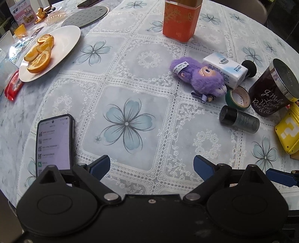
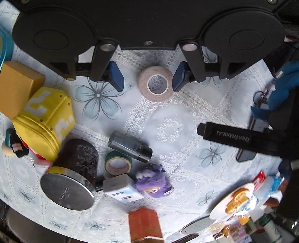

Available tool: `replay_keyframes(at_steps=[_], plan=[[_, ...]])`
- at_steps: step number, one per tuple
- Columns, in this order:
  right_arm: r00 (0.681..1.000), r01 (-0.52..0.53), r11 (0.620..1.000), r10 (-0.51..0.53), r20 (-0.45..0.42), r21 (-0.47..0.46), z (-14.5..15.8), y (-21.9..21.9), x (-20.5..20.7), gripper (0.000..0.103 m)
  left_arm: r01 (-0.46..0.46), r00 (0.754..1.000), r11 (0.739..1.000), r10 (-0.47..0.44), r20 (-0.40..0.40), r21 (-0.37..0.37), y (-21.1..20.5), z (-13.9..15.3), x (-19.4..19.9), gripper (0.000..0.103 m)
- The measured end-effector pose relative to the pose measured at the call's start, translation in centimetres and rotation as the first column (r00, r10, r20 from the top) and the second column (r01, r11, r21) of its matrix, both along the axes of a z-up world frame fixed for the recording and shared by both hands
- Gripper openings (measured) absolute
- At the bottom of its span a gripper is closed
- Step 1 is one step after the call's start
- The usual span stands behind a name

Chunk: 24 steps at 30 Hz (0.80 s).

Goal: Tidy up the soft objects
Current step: 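Move the right tool to the beige tape roll and grasp it, then grasp the dark cylindrical bottle with the left tool while the right tool holds the tape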

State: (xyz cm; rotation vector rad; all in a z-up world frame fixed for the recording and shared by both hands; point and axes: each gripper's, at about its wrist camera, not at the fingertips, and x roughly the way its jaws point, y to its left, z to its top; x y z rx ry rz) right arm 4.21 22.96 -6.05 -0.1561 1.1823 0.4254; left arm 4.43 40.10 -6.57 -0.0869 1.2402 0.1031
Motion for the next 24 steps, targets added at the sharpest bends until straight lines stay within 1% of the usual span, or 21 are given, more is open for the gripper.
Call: replay_keyframes(at_steps=[2,3,4,7,10,11,12,15,18,20,21,24], plan=[[0.999,-0.031,0.999,0.031,0.011,-0.034,-0.6,0.7,-0.1,0.057,0.000,1.000,1.000,0.000,0.005,0.006,0.0,0.2,0.2,0.096],[0.999,-0.046,0.998,0.047,0.016,-0.043,-0.8,1.0,-0.1,0.061,0.003,1.000,1.000,-0.003,0.006,0.005,0.0,0.3,0.4,0.096],[0.998,-0.062,0.997,0.063,0.023,-0.037,-0.9,1.3,-0.2,0.061,0.005,1.000,1.000,-0.005,0.007,0.000,-0.1,0.4,0.6,0.097],[0.996,-0.083,0.995,0.084,0.009,-0.049,-1.6,1.9,-0.1,0.061,0.018,1.000,1.000,-0.018,0.010,-0.017,-0.7,0.5,1.3,0.097],[0.996,-0.088,0.995,0.088,0.001,-0.053,-2.1,2.3,-0.2,0.060,0.063,0.998,0.998,-0.063,0.025,-0.027,-2.0,0.7,2.3,0.097],[0.997,-0.082,0.995,0.082,0.002,-0.064,-2.4,2.4,-0.2,0.058,0.085,0.996,0.996,-0.084,0.032,-0.031,-2.6,0.8,2.6,0.098],[0.997,-0.074,0.995,0.074,0.000,-0.073,-2.6,2.3,-0.2,0.050,0.108,0.994,0.994,-0.106,0.039,-0.032,-3.2,0.9,3.0,0.098],[0.999,-0.038,0.998,0.037,-0.012,-0.060,-2.3,1.6,-0.1,0.049,0.161,0.986,0.985,-0.158,0.047,-0.056,-5.1,1.0,4.1,0.099],[1.000,0.015,0.999,-0.016,-0.009,-0.046,-1.6,0.0,-0.3,0.049,0.172,0.985,0.980,-0.170,0.036,-0.099,-6.8,0.8,5.5,0.100],[0.999,0.049,0.997,-0.049,0.002,-0.053,-1.0,-1.2,-0.6,0.049,0.178,0.984,0.979,-0.174,0.044,-0.099,-8.1,0.7,6.3,0.100],[0.998,0.067,0.996,-0.066,0.006,-0.052,-0.8,-1.7,-0.8,0.049,0.184,0.982,0.979,-0.181,0.046,-0.087,-8.8,0.6,6.6,0.100],[0.992,0.128,0.991,-0.128,0.013,-0.031,0.0,-3.4,-1.3,0.049,0.205,0.978,0.976,-0.203,0.043,-0.076,-10.5,-0.1,7.3,0.100]])
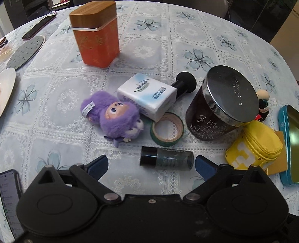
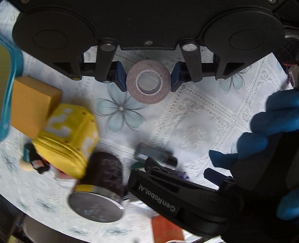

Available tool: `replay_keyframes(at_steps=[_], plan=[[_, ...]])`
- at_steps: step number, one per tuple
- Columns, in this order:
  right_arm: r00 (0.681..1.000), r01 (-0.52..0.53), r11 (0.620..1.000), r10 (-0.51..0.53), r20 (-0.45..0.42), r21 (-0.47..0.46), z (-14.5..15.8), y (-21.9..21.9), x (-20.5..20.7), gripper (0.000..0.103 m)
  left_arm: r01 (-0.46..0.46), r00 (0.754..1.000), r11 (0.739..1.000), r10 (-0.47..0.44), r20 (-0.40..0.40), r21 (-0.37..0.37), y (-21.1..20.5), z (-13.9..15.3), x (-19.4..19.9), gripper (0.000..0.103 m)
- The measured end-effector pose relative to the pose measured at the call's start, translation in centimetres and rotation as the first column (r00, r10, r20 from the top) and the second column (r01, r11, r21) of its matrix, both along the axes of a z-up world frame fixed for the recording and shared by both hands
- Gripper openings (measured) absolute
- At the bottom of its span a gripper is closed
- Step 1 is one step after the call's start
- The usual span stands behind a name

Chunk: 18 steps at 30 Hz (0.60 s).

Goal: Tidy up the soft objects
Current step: 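Grasp the dark cylindrical bottle with the left tool while the right tool holds the tape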

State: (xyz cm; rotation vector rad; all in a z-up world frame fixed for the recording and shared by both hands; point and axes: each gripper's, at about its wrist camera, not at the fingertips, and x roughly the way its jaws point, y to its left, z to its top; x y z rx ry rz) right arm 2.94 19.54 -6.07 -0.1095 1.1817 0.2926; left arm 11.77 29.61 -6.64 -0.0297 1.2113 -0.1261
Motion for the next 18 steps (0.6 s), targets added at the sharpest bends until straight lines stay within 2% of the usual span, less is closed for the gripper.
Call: replay_keyframes(at_steps=[9,18], plan=[[0.995,0.099,0.992,-0.100,-0.002,-0.073,-1.6,-1.2,1.0,0.049,0.002,0.998,0.999,0.001,-0.056,0.046,-0.9,-2.4,1.0,0.101],[0.996,0.086,0.992,-0.087,-0.004,-0.095,-2.2,-0.2,1.6,0.050,0.013,0.998,0.997,-0.007,-0.068,0.078,-1.7,-3.7,2.1,0.102]])
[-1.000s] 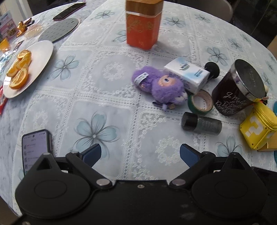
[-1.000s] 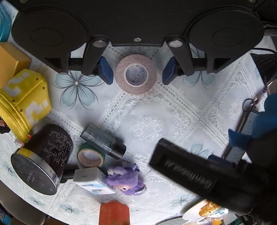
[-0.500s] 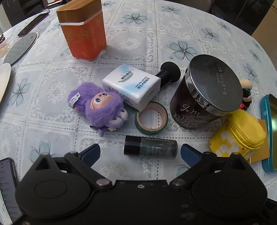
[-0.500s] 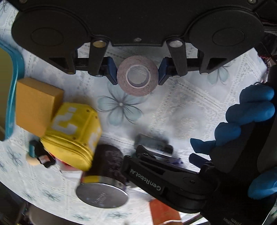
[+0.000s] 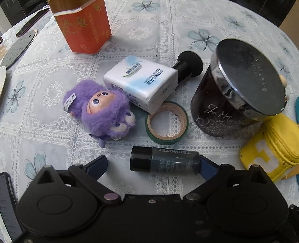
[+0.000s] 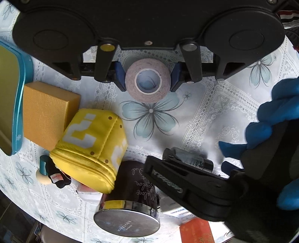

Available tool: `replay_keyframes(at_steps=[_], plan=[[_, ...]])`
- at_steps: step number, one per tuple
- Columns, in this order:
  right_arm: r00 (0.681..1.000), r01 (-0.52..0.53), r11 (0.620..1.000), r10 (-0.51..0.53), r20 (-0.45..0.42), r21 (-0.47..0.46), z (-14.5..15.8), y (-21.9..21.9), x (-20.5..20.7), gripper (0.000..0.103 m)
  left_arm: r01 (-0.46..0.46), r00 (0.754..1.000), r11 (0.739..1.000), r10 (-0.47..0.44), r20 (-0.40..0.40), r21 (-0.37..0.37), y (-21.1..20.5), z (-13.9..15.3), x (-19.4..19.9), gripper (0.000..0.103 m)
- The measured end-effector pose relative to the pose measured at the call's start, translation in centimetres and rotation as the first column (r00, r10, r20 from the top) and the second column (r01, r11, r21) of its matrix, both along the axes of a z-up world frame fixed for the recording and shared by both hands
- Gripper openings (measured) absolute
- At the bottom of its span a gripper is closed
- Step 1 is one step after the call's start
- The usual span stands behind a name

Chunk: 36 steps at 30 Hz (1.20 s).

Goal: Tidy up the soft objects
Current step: 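Grasp the dark cylindrical bottle with the left tool while the right tool holds the tape, then carry the bottle and tape roll into the gold tray and release both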

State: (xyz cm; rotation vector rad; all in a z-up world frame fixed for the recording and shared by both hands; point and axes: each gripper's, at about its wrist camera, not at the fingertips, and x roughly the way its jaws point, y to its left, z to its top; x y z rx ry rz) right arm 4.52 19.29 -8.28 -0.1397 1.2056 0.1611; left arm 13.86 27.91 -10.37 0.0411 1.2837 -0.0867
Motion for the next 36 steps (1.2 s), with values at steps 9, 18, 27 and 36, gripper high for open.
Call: replay_keyframes(at_steps=[9,18,27,36], plan=[[0.997,0.069,0.997,-0.067,0.036,-0.045,-1.0,-0.1,-0.5,0.076,0.006,1.000,1.000,-0.006,0.025,0.019,-0.4,-0.2,-0.2,0.103],[0.999,0.044,0.999,-0.044,-0.016,-0.001,-1.2,-0.5,0.6,0.073,0.029,1.000,0.999,-0.029,-0.009,0.017,-0.4,0.0,0.0,0.102],[0.999,0.021,0.998,-0.019,-0.038,0.055,0.3,-1.2,0.3,0.049,0.031,1.000,0.998,-0.030,0.006,-0.062,1.5,1.5,-1.3,0.068],[1.000,-0.016,0.995,0.013,0.029,0.099,3.6,-3.8,-1.6,0.049,0.010,0.999,1.000,-0.010,0.046,-0.001,0.0,5.3,-5.2,0.068]])
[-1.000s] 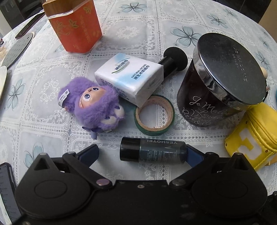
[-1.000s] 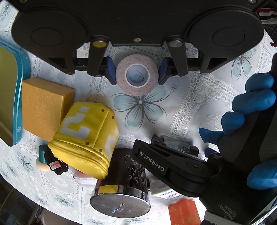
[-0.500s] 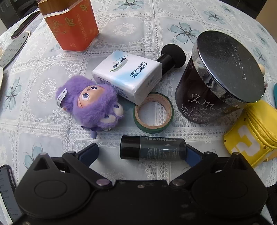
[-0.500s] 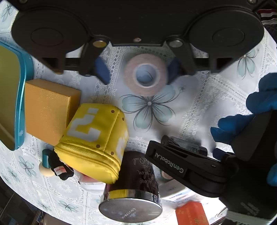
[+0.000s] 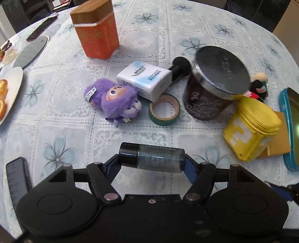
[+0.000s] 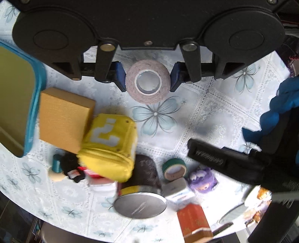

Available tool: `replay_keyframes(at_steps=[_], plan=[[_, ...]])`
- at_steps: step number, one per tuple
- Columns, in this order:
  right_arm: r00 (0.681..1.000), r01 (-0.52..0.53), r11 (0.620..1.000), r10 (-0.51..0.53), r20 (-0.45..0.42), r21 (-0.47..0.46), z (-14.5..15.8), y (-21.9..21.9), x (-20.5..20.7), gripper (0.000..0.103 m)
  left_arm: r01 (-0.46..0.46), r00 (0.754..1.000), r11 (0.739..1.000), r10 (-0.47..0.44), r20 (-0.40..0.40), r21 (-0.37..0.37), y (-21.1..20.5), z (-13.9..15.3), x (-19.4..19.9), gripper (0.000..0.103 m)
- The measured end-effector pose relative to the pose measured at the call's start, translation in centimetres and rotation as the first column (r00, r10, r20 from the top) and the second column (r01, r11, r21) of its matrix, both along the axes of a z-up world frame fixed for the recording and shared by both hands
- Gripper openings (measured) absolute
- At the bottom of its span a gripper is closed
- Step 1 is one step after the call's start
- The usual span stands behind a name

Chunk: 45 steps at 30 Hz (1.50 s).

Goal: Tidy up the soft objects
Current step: 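Carry the bottle and tape roll into the gold tray and release both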

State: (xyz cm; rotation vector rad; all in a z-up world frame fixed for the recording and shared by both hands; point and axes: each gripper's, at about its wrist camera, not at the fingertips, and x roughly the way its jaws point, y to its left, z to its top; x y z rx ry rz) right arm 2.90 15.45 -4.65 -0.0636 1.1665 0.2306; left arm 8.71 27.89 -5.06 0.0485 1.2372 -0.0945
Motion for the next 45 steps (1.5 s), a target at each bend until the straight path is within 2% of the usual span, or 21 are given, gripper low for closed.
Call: replay_keyframes(at_steps=[5,9,12,16,19,21,22,23,26,29,35,37,40,45], plan=[[0.997,0.067,0.997,-0.068,0.033,0.032,1.9,-4.3,-1.4,0.049,0.035,0.999,0.999,-0.035,0.019,-0.003,-4.8,3.1,-2.4,0.068],[0.985,0.151,0.988,-0.153,0.083,0.036,4.0,-9.7,-2.4,0.049,0.096,0.995,0.995,-0.095,0.037,-0.033,-11.0,5.0,-3.5,0.068],[0.961,0.247,0.969,-0.248,0.121,0.029,5.0,-14.4,-2.7,0.049,0.154,0.987,0.987,-0.151,0.051,-0.045,-16.1,5.6,-3.9,0.068],[0.914,0.377,0.926,-0.375,0.156,0.023,5.5,-20.5,-2.7,0.049,0.221,0.973,0.974,-0.218,0.070,-0.048,-22.8,5.9,-4.0,0.068],[0.885,0.436,0.900,-0.431,0.175,0.011,5.6,-24.1,-2.8,0.049,0.255,0.965,0.966,-0.251,0.080,-0.041,-26.9,5.7,-3.8,0.069],[0.878,0.448,0.894,-0.439,0.191,-0.006,5.4,-25.8,-2.7,0.050,0.268,0.959,0.963,-0.265,0.102,-0.021,-29.3,5.6,-3.6,0.076],[0.876,0.452,0.892,-0.440,0.199,-0.016,5.4,-26.5,-2.7,0.050,0.270,0.957,0.963,-0.268,0.114,-0.009,-30.2,5.5,-3.6,0.083],[0.875,0.452,0.892,-0.439,0.202,-0.023,5.4,-27.0,-2.6,0.050,0.271,0.955,0.963,-0.269,0.126,0.000,-30.9,5.6,-3.5,0.085],[0.880,0.450,0.893,-0.436,0.189,-0.034,5.1,-28.3,-2.4,0.050,0.258,0.957,0.966,-0.260,0.129,0.027,-32.3,5.4,-3.4,0.086],[0.891,0.435,0.900,-0.428,0.150,-0.022,4.3,-29.3,-1.9,0.050,0.227,0.968,0.974,-0.228,0.105,0.021,-32.1,4.8,-2.9,0.090],[0.902,0.413,0.911,-0.409,0.139,0.002,3.9,-29.9,-1.6,0.050,0.189,0.976,0.981,-0.191,0.100,0.031,-32.2,4.6,-3.2,0.090],[0.903,0.409,0.912,-0.407,0.138,0.014,3.8,-30.1,-1.5,0.050,0.174,0.978,0.984,-0.176,0.111,0.030,-32.1,4.8,-3.5,0.092],[0.897,0.418,0.908,-0.417,0.149,0.028,3.9,-30.3,-1.4,0.050,0.146,0.981,0.989,-0.147,0.127,0.012,-31.7,5.1,-3.6,0.099],[0.884,0.442,0.897,-0.441,0.154,0.031,3.8,-30.3,-1.3,0.050,0.128,0.973,0.992,-0.129,0.194,0.018,-31.1,6.2,-4.1,0.102]])
